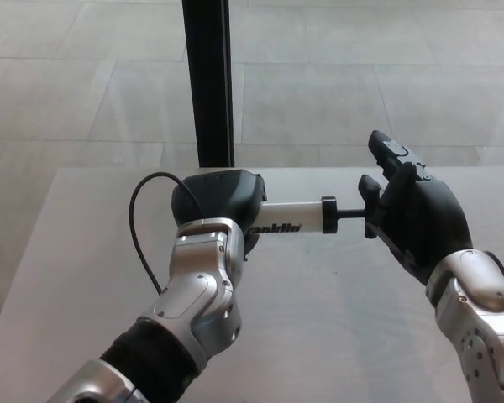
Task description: The robot uses its left hand to lift the air pump kept on the middle of the desk and use the right hand to compress the handle
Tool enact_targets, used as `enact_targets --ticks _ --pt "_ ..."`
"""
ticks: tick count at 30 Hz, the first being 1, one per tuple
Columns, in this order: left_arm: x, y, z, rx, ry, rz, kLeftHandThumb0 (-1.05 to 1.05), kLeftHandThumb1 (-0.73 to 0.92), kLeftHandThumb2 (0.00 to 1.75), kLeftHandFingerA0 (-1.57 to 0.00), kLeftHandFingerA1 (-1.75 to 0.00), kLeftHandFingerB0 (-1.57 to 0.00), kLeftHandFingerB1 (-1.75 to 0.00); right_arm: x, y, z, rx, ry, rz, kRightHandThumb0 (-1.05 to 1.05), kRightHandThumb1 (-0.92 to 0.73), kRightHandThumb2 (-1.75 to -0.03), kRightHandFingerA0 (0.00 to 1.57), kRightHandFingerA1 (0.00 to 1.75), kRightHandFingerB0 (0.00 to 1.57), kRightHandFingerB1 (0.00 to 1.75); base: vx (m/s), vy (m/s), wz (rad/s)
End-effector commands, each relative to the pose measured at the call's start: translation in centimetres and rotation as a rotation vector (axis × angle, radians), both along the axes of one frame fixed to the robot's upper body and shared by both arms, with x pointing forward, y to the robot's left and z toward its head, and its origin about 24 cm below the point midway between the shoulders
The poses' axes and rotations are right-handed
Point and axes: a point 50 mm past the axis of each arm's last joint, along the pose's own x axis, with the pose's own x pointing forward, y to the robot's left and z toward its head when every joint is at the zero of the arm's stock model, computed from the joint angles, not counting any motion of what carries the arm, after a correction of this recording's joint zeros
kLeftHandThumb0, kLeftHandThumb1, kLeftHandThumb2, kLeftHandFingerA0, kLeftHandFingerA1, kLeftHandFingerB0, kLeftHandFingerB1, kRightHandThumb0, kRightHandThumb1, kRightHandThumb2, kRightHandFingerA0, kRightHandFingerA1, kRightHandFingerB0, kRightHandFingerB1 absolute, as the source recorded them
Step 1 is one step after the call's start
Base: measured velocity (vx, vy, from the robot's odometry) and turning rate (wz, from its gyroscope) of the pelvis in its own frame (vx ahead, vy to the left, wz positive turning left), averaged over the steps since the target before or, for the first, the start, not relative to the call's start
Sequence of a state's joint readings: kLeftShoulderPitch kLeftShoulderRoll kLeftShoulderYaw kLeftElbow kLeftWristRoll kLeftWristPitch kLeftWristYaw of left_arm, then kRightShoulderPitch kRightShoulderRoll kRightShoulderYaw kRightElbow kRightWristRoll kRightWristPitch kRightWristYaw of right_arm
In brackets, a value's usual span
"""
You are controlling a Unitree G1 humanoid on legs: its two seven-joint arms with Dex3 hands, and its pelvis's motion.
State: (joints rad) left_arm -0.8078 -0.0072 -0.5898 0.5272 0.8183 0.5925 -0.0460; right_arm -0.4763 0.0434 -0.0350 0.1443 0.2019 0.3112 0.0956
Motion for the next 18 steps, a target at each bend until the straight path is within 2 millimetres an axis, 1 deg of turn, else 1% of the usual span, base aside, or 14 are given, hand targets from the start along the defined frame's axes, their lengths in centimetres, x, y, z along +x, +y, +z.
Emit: enact_targets --ticks 1,2,3,4,5,6,7,8,10,11,13,14,16,18 --pt "-0.4 0.2 -0.1 0.005 0.024 0.01 -0.35 0.91 0.71 -0.83 -1.37 -0.69 -0.72 0.0 -0.1 0.4 0.004 -0.037 -0.002 -1.03 -0.92 -1.36 0.0 0.08 0.0 0.1 0.0 0.0 0.0" --pt "-0.5 0.4 -0.3 0.005 0.017 0.01 -0.33 0.89 0.72 -0.88 -1.37 -0.7 -0.75 0.0 -0.3 0.4 0.008 -0.038 -0.004 -1.02 -0.92 -0.96 0.0 0.0 0.0 0.01 0.0 0.0 0.0" --pt "-0.8 0.8 -0.7 -0.005 0.009 0.015 -0.32 0.85 0.76 -0.89 -1.52 -0.75 -0.89 0.0 -0.4 0.4 0.012 -0.04 -0.009 -1.03 -0.86 -1.2 0.0 0.0 0.0 0.05 0.0 0.0 0.0" --pt "-1.2 1.5 -1.5 -0.02 0.006 -0.004 -0.26 0.76 0.83 -0.92 -1.62 -0.8 -0.96 -0.1 -1.1 0.7 0.006 -0.049 -0.024 -1.05 -0.92 -1.37 0.0 0.07 0.0 0.03 0.0 0.0 0.0" --pt "-1.3 1.5 -1.5 -0.02 0.006 -0.004 -0.26 0.76 0.83 -0.92 -1.62 -0.8 -0.96 -0.1 -1.1 0.7 0.006 -0.049 -0.024 -1.05 -0.92 -1.37 0.0 0.07 0.0 0.03 0.0 0.0 0.0" --pt "-1.7 2.1 -2.2 0.001 0.049 0.017 -0.25 0.74 0.88 -0.92 -1.72 -0.76 -1.17 -0.1 -1.9 1.1 0.003 -0.05 -0.033 -1.04 -0.92 -1.36 0.0 0.08 0.0 0.0 0.0 0.0 0.0" --pt "-2.0 2.4 -2.6 0.018 0.048 0.001 -0.25 0.71 0.91 -0.94 -1.66 -0.79 -1.09 -0.2 -2.3 1.2 -0.001 -0.056 -0.04 -1.03 -0.92 -1.36 0.0 0.11 0.0 0.0 0.0 0.0 0.0" --pt "-2.3 2.7 -3.0 0.013 0.079 0.0 -0.28 0.73 0.86 -0.91 -1.54 -0.77 -0.9 -0.2 -2.8 1.3 -0.004 -0.059 -0.054 -1.01 -0.92 -1.35 0.0 0.12 0.0 0.01 0.0 0.0 0.0" --pt "-3.1 3.1 -3.8 0.014 0.119 -0.012 -0.25 0.67 0.94 -0.91 -1.65 -0.78 -1.03 -0.1 -3.9 1.2 -0.03 -0.059 -0.087 -1.02 -0.92 -1.35 0.0 0.11 0.0 0.0 0.0 0.0 0.0" --pt "-3.6 3.4 -4.2 0.023 0.117 -0.033 -0.25 0.6 0.99 -0.92 -1.61 -0.84 -1.01 -0.1 -4.4 1.3 -0.029 -0.055 -0.097 -1.02 -0.92 -1.35 0.0 0.1 0.0 0.0 0.0 0.0 0.0" --pt "-4.0 3.6 -4.7 0.032 0.13 -0.051 -0.26 0.61 0.98 -0.93 -1.57 -0.85 -1.02 -0.1 -4.8 1.2 -0.026 -0.05 -0.107 -1.02 -0.92 -1.34 0.0 0.1 0.0 0.0 0.0 0.0 0.0" --pt "-4.3 3.6 -4.9 0.04 0.181 -0.048 -0.25 0.62 0.96 -0.88 -1.66 -0.79 -1.15 -0.1 -5.2 1.3 -0.012 -0.047 -0.119 -1.02 -0.92 -1.34 0.0 0.09 0.0 0.0 0.0 0.0 0.0" --pt "-5.1 3.5 -5.5 0.054 0.169 -0.099 -0.23 0.53 0.99 -0.89 -1.62 -0.85 -1.02 0.0 -5.6 1.2 -0.011 -0.044 -0.125 -1.03 -0.92 -1.34 0.0 0.1 0.0 0.0 0.0 0.0 0.0" --pt "-6.0 3.4 -6.7 0.061 0.218 -0.105 -0.29 0.67 0.9 -0.84 -1.55 -0.8 -1.04 -0.1 -5.9 1.1 0.0 -0.035 -0.141 -1.03 -0.92 -1.34 0.0 0.09 0.0 0.0 0.0 0.0 0.0"
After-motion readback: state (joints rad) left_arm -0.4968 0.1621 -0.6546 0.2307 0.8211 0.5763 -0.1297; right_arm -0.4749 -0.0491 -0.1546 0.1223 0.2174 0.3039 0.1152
